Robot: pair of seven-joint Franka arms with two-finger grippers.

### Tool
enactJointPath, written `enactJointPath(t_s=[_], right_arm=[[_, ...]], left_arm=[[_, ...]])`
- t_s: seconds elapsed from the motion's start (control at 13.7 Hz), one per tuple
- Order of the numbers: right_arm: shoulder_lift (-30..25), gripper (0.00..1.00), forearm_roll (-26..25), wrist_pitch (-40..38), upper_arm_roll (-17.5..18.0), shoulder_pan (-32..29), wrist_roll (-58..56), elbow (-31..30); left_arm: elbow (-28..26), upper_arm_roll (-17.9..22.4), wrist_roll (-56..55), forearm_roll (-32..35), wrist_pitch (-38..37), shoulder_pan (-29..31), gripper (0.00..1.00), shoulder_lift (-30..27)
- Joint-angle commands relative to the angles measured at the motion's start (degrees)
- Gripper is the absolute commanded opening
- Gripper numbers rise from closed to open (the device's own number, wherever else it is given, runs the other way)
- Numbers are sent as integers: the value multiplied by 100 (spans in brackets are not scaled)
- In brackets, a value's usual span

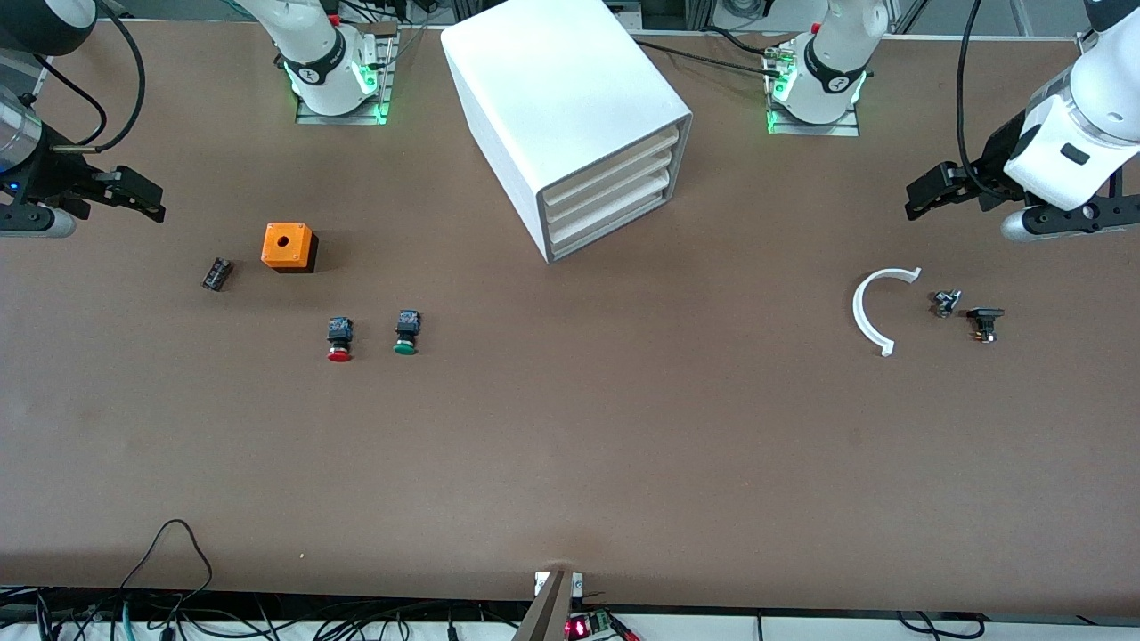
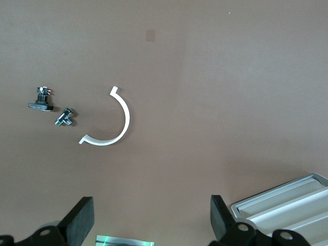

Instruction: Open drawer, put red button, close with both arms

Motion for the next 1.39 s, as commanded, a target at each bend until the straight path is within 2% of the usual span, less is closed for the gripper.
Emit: enactJointPath(t_s=[0.0,0.66,1.1,1.17,1.24,1.32], right_arm=[[-124,100,95,26,10,-15,-20,-109],[-37,100,122,34,37,11,-20,-47],[437,100,271,482,45,143,-29,-21],[551,100,263,552,54,221,-29,-12],[727,100,254,675,54,344,-29,23],[885,100,236,833,54,363,-29,23]], left_arm=[[163,-28,136,128,-35,-27,100,70],[304,15,119,49,-70,-9,100,157],[348,-11,277,110,-44,-123,100,797],[391,-55,277,32,-191,-132,100,1173],[313,-55,390,-99,-263,-54,100,1212],[243,-46,696,-579,-263,25,100,1282]])
